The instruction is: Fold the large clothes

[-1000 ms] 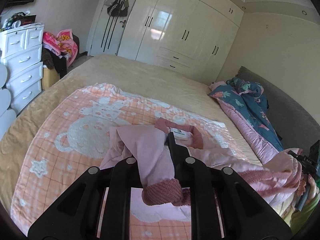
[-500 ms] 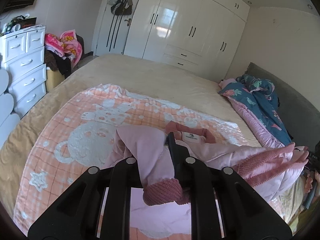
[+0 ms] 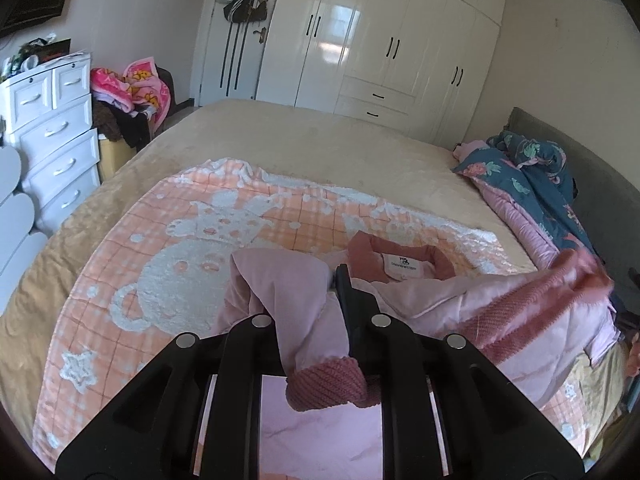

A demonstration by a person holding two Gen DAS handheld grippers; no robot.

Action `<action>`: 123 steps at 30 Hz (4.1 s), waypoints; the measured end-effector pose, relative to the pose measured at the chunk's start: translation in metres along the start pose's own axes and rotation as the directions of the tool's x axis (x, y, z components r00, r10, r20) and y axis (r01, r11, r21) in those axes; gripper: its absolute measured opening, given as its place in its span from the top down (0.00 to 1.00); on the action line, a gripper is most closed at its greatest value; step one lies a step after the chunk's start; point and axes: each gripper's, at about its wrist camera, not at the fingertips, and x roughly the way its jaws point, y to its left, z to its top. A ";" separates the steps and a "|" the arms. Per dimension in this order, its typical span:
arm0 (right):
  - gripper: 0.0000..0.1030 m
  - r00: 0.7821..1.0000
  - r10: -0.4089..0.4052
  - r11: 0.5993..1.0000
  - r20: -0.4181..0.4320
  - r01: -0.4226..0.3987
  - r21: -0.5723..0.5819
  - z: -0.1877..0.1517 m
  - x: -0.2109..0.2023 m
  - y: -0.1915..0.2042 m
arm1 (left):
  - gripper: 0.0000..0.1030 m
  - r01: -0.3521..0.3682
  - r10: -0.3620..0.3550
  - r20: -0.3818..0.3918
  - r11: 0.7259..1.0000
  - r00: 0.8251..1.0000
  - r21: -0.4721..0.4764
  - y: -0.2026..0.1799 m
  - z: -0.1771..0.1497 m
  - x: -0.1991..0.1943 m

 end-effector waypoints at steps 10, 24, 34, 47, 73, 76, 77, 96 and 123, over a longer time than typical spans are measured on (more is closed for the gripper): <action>0.14 0.959 -0.285 0.916 -0.003 0.271 -0.294 -0.062 0.035 -0.005 | 0.88 -0.044 0.044 -0.027 0.998 0.999 0.034 -0.012 -0.003 0.022; 0.11 0.925 -0.379 0.880 -0.037 0.347 -0.323 -0.074 0.062 -0.033 | 0.13 -0.010 0.008 0.044 0.999 0.999 0.043 -0.033 -0.012 0.009; 0.10 0.874 -0.472 0.821 -0.113 0.389 -0.419 -0.085 0.088 -0.046 | 0.09 -0.092 0.091 0.046 0.996 0.995 0.021 -0.002 -0.044 -0.005; 0.10 0.845 -0.503 0.790 -0.180 0.366 -0.492 -0.103 0.107 -0.068 | 0.09 0.013 -0.032 -0.185 0.995 0.982 -0.103 0.071 -0.105 0.064; 0.83 0.821 -0.556 0.801 -0.134 0.486 -0.349 -0.071 0.162 -0.090 | 0.86 -0.095 0.093 -0.090 0.995 0.992 -0.012 0.049 -0.059 0.116; 0.82 0.815 -0.563 0.799 -0.135 0.495 -0.342 -0.075 0.162 -0.092 | 0.86 -0.090 0.087 -0.101 0.996 0.991 -0.024 0.052 -0.061 0.120; 0.82 0.815 -0.562 0.802 -0.138 0.497 -0.333 -0.075 0.161 -0.092 | 0.86 -0.088 0.084 -0.102 0.996 0.991 -0.029 0.053 -0.062 0.120; 0.04 0.899 -0.436 0.876 -0.029 0.417 -0.241 -0.113 0.037 -0.020 | 0.63 -0.111 0.105 -0.116 0.993 0.988 -0.041 0.051 -0.056 0.104; 0.04 0.927 -0.373 0.910 -0.035 0.359 -0.208 -0.134 0.015 -0.001 | 0.09 -0.118 0.119 -0.006 0.992 0.993 0.048 -0.008 -0.068 -0.007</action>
